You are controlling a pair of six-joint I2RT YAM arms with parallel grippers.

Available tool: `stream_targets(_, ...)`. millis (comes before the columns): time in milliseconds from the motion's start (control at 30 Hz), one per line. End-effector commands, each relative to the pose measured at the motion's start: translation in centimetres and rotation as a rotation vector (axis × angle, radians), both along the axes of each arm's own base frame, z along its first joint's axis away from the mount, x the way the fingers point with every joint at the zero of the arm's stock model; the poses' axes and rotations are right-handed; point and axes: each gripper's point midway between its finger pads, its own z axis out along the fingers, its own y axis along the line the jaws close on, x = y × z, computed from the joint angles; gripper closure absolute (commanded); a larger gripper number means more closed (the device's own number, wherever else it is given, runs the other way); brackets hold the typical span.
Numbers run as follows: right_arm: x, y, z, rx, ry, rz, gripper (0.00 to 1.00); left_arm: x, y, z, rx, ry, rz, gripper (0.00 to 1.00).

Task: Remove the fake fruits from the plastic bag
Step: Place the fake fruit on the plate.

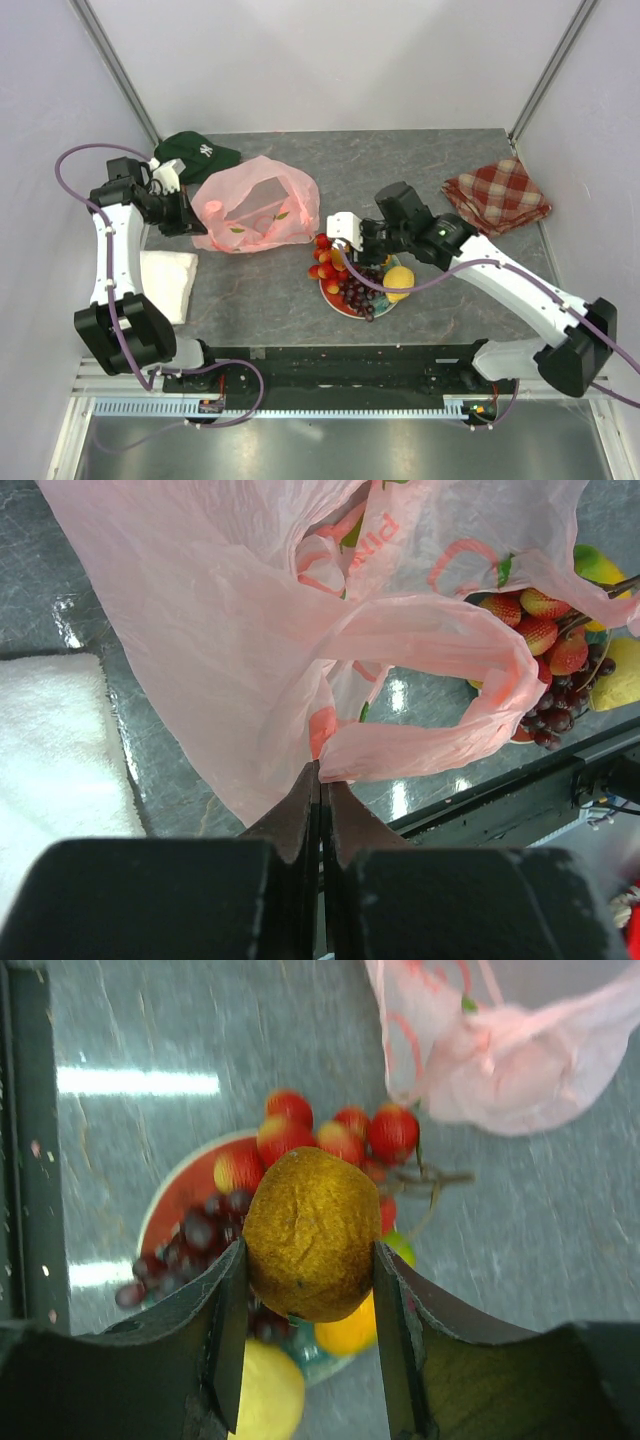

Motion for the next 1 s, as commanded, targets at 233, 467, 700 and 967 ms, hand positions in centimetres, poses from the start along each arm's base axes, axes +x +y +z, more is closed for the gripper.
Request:
stream_targets(233, 0.9, -6.1, -5.4, -0.205, -0.014, -0.041, 0.94, 1.4, 0.1, 0.8, -0.033, -0.026, 0.027, 0.98)
stream_targets(467, 3.4, -6.4, -8.5, -0.242, 0.061, -0.102, 0.92, 0.9, -0.1, 0.3, -0.037, -0.008, 0.035, 0.98)
stream_targets(700, 4.3, -6.0, -8.9, -0.225, 0.079, -0.098, 0.83, 0.8, -0.2, 0.2, -0.049, -0.003, 0.045, 0.98)
stream_targets(967, 3.5, -5.5, -8.3, -0.188, 0.107, -0.076, 0.29, 1.1, -0.2, 0.1, -0.055, -0.001, 0.053, 0.98)
